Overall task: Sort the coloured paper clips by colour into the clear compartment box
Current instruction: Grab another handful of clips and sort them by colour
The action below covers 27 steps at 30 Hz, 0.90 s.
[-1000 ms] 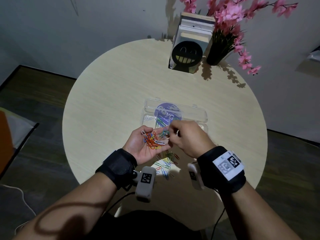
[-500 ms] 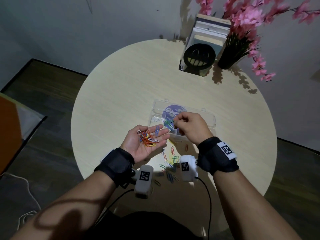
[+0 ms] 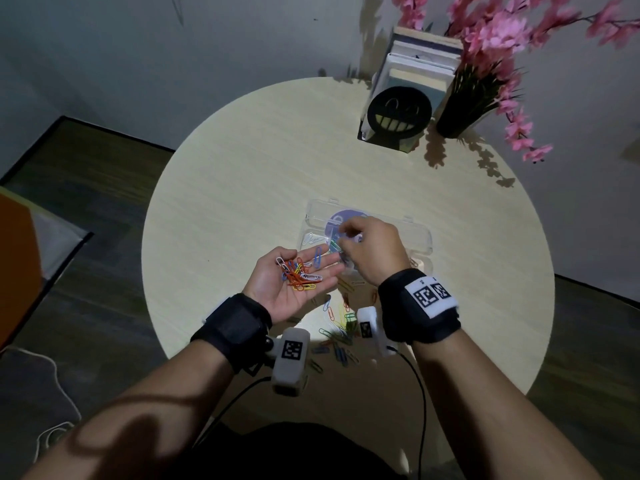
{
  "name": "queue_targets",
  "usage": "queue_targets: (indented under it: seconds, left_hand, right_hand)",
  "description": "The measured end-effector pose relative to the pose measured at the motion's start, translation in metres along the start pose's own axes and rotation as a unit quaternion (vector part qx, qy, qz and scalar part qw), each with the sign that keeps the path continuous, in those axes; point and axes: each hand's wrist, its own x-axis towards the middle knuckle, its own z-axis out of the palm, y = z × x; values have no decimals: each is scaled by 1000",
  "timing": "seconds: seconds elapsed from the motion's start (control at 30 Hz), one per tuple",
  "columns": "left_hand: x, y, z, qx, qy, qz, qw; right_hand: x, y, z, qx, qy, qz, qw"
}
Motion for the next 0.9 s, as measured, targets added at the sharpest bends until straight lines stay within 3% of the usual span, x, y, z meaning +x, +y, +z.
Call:
queue_targets:
  seconds: [0.13,0.27,0.37,0.5,0.67,0.9]
  left_hand:
    - [-2,-5,8,-2,-20,12,1000]
    - [-2,-10,10,-9,-40,5,999]
    - [-2,-13,11,-10,-53,0,999]
    - [-5,-13,12,11,-62,-5,998]
    - [-4,-16,13,-1,-70,-3,998]
    - [-4,-17,16,31,-95,-3,995]
  right_hand:
    - [-20,-18,0,1,-66,-70,995]
    - [-30,-20,6,-91,-119,-104,983]
    - [-34,-19,6,-85,-113,-108,984]
    - [-36,-14,-7,-8,-77,-46,996]
    - [-40,-15,-5,-53,-78,-93,991]
    - [-46,-12,-1,-12,-120,-80,989]
